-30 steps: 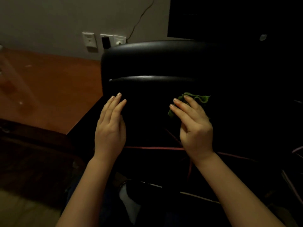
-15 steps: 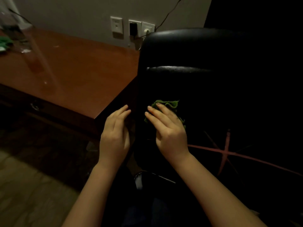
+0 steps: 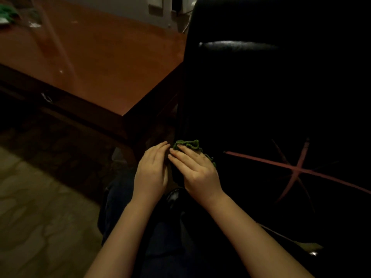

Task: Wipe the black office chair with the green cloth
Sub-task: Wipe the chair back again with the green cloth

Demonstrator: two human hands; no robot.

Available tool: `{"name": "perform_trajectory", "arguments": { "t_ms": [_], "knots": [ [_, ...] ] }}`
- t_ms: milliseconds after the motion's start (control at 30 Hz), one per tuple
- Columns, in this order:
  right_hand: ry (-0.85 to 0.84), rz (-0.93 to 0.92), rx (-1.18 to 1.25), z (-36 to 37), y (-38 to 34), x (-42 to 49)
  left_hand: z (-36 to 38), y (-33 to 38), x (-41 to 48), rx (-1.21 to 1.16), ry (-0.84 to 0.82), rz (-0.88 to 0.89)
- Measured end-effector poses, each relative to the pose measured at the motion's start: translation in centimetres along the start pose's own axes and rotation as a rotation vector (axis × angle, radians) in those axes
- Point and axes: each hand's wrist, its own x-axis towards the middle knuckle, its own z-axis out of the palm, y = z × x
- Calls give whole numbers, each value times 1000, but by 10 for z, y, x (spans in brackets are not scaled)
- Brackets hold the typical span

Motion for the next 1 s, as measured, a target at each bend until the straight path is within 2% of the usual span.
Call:
{"name": "perform_trajectory", "arguments": {
  "t_ms": [433,667,1000],
  "knots": [
    [-122,-195,-39,7,6,-24,3,3,-2,-21,5,-21],
    [-59,-185,-28,-9,13,-15,1,5,-2,-24,-1,-19],
    [105,-90,-14,-53,37,44,-9,16,22,-70,46,-7]
  ]
}}
